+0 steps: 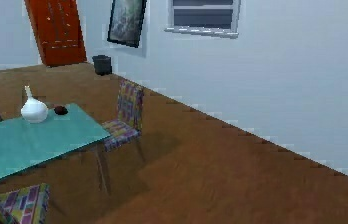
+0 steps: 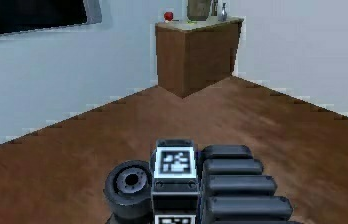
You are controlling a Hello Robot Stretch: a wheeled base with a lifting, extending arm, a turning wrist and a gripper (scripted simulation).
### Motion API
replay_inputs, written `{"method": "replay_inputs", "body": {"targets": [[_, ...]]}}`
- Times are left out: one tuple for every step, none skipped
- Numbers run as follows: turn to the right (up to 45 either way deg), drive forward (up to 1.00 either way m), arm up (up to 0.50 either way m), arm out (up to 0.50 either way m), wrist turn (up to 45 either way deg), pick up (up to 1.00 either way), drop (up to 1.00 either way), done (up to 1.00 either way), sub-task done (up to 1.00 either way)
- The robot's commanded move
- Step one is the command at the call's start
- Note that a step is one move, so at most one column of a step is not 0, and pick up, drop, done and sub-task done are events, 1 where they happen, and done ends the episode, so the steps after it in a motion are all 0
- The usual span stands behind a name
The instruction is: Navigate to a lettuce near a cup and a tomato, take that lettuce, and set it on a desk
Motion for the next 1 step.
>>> {"method": "replay_inputs", "body": {"targets": [[9.0, 0.0, 0.0, 0.0, 0.0, 0.0, 0.0, 0.0, 0.0]]}}
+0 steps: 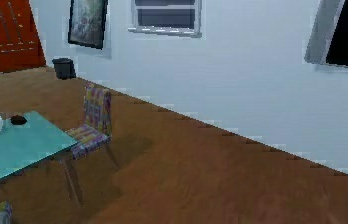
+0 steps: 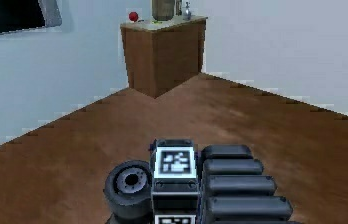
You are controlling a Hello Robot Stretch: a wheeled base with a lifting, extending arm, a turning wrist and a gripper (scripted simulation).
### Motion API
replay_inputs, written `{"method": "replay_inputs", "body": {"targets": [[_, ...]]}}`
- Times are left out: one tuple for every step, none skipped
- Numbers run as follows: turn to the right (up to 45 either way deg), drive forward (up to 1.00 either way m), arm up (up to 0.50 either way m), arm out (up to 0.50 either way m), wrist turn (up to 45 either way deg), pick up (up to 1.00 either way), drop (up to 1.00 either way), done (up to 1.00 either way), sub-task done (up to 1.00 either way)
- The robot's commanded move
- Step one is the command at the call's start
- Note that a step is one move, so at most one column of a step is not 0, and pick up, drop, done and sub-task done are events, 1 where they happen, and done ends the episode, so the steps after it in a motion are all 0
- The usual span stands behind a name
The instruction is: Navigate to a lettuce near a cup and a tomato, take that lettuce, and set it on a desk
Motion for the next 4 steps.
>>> {"method": "replay_inputs", "body": {"targets": [[0.0, 1.0, 0.0, 0.0, 0.0, 0.0, 0.0, 0.0, 0.0], [3.0, 0.0, 0.0, 0.0, 0.0, 0.0, 0.0, 0.0, 0.0], [0.0, 0.85, 0.0, 0.0, 0.0, 0.0, 0.0, 0.0, 0.0], [-45.0, 0.0, 0.0, 0.0, 0.0, 0.0, 0.0, 0.0, 0.0]]}}
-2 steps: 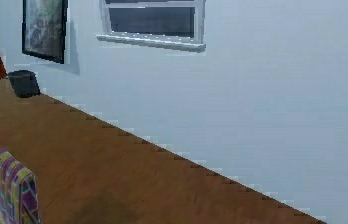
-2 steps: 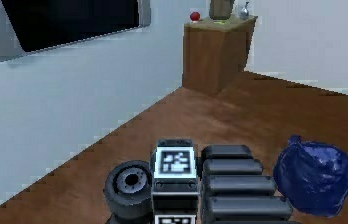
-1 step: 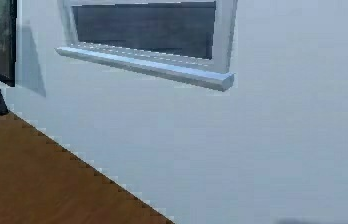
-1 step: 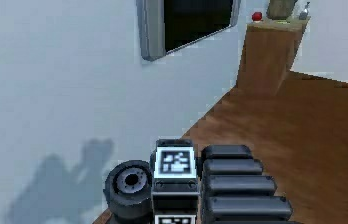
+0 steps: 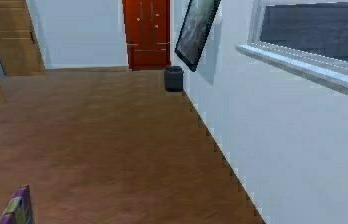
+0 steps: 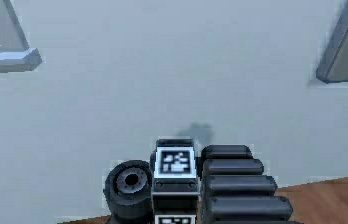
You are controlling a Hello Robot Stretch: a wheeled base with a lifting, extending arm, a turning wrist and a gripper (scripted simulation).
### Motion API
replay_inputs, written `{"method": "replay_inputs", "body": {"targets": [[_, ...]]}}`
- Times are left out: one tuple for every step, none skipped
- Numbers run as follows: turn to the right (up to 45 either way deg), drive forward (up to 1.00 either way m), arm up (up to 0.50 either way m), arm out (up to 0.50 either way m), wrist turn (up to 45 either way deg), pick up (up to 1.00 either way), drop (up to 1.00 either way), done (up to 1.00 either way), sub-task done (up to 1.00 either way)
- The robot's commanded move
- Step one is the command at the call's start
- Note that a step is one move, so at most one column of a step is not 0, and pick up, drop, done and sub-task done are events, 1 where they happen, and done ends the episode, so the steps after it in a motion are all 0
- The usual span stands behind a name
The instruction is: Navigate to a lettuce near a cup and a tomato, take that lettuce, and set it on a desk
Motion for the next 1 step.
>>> {"method": "replay_inputs", "body": {"targets": [[-9.0, 0.0, 0.0, 0.0, 0.0, 0.0, 0.0, 0.0, 0.0]]}}
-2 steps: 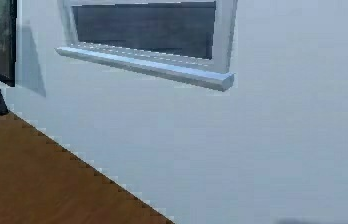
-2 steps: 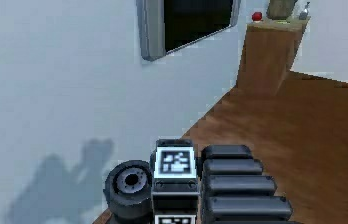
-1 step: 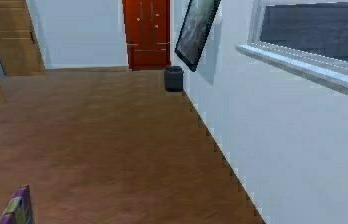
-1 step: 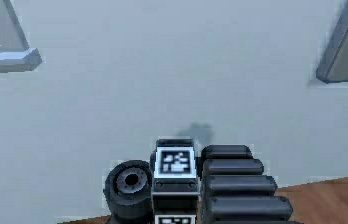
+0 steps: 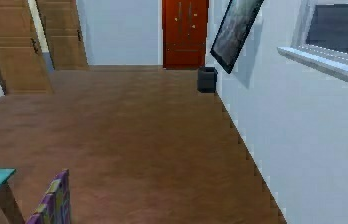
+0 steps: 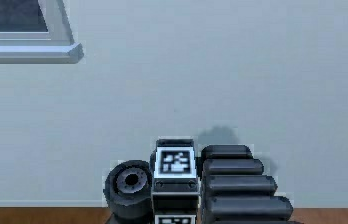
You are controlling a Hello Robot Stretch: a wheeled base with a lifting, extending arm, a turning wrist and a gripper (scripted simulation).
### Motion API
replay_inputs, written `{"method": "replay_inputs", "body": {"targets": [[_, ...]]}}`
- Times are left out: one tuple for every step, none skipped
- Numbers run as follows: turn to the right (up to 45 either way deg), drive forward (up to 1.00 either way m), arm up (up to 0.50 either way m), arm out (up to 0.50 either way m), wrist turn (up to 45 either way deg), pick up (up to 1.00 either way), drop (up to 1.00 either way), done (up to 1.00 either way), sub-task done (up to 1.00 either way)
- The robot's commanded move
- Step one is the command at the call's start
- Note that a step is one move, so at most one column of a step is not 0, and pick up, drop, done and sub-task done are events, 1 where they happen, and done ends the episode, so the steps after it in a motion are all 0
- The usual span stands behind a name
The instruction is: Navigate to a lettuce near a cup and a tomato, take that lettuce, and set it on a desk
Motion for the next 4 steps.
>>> {"method": "replay_inputs", "body": {"targets": [[0.0, 0.85, 0.0, 0.0, 0.0, 0.0, 0.0, 0.0, 0.0], [-27.0, 0.0, 0.0, 0.0, 0.0, 0.0, 0.0, 0.0, 0.0], [0.0, 1.0, 0.0, 0.0, 0.0, 0.0, 0.0, 0.0, 0.0], [0.0, 1.0, 0.0, 0.0, 0.0, 0.0, 0.0, 0.0, 0.0]]}}
